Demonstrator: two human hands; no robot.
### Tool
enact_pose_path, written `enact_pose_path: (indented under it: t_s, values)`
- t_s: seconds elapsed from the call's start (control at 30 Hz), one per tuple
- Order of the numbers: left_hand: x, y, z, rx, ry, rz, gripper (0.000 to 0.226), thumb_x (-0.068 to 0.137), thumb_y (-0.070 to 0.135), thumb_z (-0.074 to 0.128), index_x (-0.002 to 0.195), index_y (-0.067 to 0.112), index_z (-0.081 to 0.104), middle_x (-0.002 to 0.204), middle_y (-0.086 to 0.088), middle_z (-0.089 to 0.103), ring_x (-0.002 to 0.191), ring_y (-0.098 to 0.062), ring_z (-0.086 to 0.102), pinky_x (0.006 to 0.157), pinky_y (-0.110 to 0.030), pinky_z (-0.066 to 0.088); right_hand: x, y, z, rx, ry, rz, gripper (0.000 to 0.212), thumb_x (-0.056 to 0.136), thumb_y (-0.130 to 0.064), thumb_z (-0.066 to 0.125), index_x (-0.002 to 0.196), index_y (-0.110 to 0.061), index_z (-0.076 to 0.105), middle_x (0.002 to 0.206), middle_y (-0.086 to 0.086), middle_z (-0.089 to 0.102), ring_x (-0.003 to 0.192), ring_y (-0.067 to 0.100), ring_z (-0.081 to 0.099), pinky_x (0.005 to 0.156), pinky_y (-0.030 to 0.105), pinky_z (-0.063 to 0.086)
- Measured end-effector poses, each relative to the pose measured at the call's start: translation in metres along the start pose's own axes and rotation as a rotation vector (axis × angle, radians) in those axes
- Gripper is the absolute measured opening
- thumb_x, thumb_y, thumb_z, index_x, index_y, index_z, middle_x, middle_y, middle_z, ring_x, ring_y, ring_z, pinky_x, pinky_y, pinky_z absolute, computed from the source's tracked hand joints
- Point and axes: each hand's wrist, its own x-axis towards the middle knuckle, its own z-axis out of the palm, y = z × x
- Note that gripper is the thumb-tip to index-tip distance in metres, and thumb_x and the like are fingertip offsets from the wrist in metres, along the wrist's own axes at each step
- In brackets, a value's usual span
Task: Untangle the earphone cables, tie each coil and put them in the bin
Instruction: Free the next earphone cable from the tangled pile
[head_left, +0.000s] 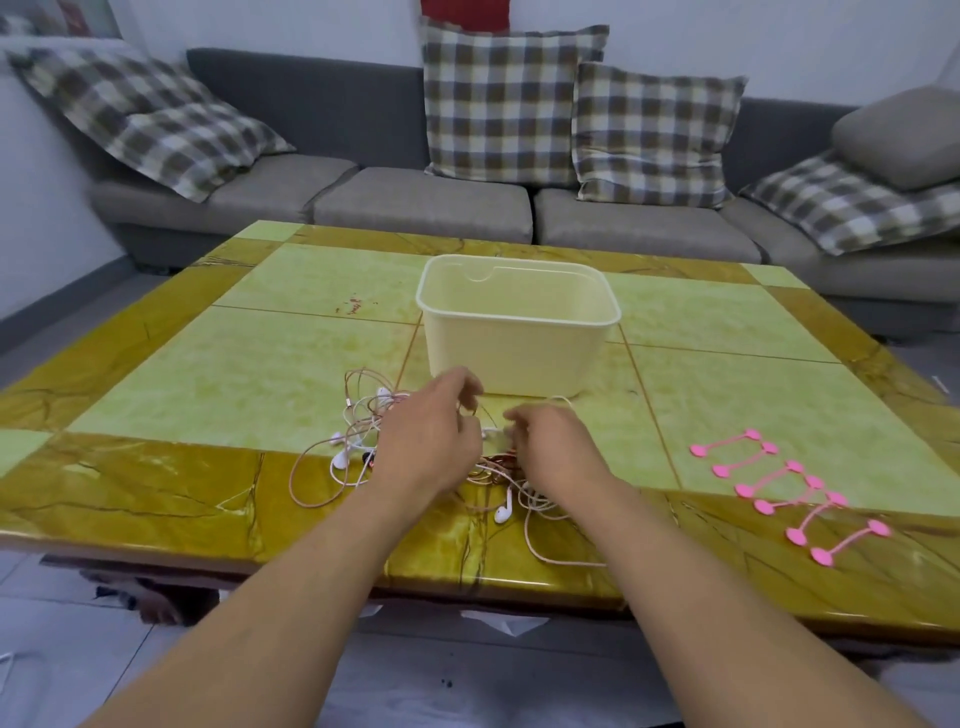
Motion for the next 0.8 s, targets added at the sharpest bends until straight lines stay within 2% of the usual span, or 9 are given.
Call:
enact_pose_path:
  t_s: [0.1, 0.17, 0.27, 0.33, 0.47, 0.57, 0.67, 0.73, 0.8]
  values:
    - [-0.002, -0.008, 0.005, 0.236, -0.230, -0.107, 0.037, 0.094, 0.029, 0.052, 0.130, 0.029, 0.058, 0.118, 0.003, 0.069, 0.111, -0.022, 0.062, 0.088, -0.038, 0.052, 0.003, 0.006, 0.009, -0.050, -0.022, 0.000, 0.020, 0.098, -0.022, 0.060, 0.108, -0.022, 0.078, 0.107, 0.003, 0.075, 0.101, 0.025, 0.068, 0.084, 0.035, 0.054]
    - [-0.001, -0.012, 0.005, 0.239, -0.243, -0.154, 0.046, 0.094, 0.034, 0.053, 0.140, 0.029, 0.052, 0.120, 0.000, 0.069, 0.116, -0.025, 0.060, 0.091, -0.039, 0.051, 0.003, 0.003, 0.003, 0.012, 0.037, -0.025, 0.018, 0.099, -0.025, 0.059, 0.099, -0.028, 0.077, 0.097, -0.008, 0.075, 0.092, 0.016, 0.068, 0.080, 0.034, 0.055]
    - [0.003, -0.017, 0.003, 0.219, -0.221, -0.173, 0.053, 0.095, 0.038, 0.055, 0.146, 0.027, 0.046, 0.118, -0.001, 0.069, 0.115, -0.026, 0.061, 0.090, -0.041, 0.052, 0.003, 0.000, -0.011, 0.172, 0.073, -0.042, 0.014, 0.104, -0.028, 0.054, 0.097, -0.031, 0.067, 0.094, -0.015, 0.071, 0.090, 0.010, 0.066, 0.083, 0.035, 0.056]
    - [0.002, -0.018, 0.002, 0.230, -0.232, -0.172, 0.056, 0.095, 0.031, 0.053, 0.149, 0.027, 0.041, 0.124, -0.003, 0.069, 0.114, -0.029, 0.062, 0.088, -0.040, 0.052, 0.000, 0.002, -0.012, 0.116, 0.024, -0.046, 0.011, 0.103, -0.035, 0.055, 0.101, -0.030, 0.064, 0.098, -0.014, 0.070, 0.091, 0.011, 0.066, 0.083, 0.037, 0.056]
    - [0.001, -0.020, 0.003, 0.201, -0.266, -0.209, 0.053, 0.093, 0.029, 0.056, 0.145, 0.030, 0.045, 0.125, -0.002, 0.069, 0.116, -0.027, 0.062, 0.091, -0.039, 0.051, -0.010, 0.005, 0.003, -0.063, -0.086, -0.042, 0.026, 0.096, -0.048, 0.062, 0.119, -0.036, 0.065, 0.103, -0.008, 0.073, 0.093, 0.016, 0.067, 0.078, 0.034, 0.054]
    - [-0.001, -0.022, 0.004, 0.176, -0.268, -0.229, 0.054, 0.093, 0.029, 0.057, 0.145, 0.031, 0.046, 0.118, -0.001, 0.071, 0.113, -0.026, 0.063, 0.090, -0.039, 0.052, -0.007, 0.000, 0.002, -0.109, -0.031, -0.053, 0.016, 0.098, -0.043, 0.060, 0.105, -0.036, 0.073, 0.105, -0.007, 0.073, 0.093, 0.017, 0.066, 0.074, 0.032, 0.052]
    - [-0.002, -0.023, 0.003, 0.211, -0.270, -0.228, 0.062, 0.091, 0.022, 0.058, 0.149, 0.031, 0.040, 0.126, -0.001, 0.068, 0.115, -0.027, 0.063, 0.086, -0.039, 0.050, -0.006, 0.002, -0.001, -0.161, -0.113, -0.060, 0.015, 0.099, -0.038, 0.059, 0.098, -0.033, 0.074, 0.105, -0.008, 0.071, 0.093, 0.018, 0.065, 0.073, 0.033, 0.049]
    - [-0.001, -0.024, 0.003, 0.215, -0.272, -0.241, 0.070, 0.087, 0.018, 0.058, 0.152, 0.031, 0.035, 0.121, -0.003, 0.069, 0.110, -0.028, 0.064, 0.079, -0.038, 0.048, -0.007, 0.006, 0.000, -0.053, -0.125, -0.090, 0.017, 0.101, -0.039, 0.057, 0.098, -0.032, 0.073, 0.102, -0.010, 0.068, 0.094, 0.016, 0.063, 0.078, 0.036, 0.052]
    - [0.000, -0.024, 0.003, 0.198, -0.270, -0.253, 0.073, 0.087, 0.018, 0.058, 0.153, 0.032, 0.030, 0.110, -0.004, 0.070, 0.102, -0.028, 0.065, 0.074, -0.037, 0.047, -0.008, 0.010, -0.003, 0.098, -0.047, -0.154, 0.024, 0.103, -0.042, 0.053, 0.100, -0.031, 0.074, 0.098, -0.012, 0.065, 0.096, 0.013, 0.061, 0.083, 0.039, 0.051]
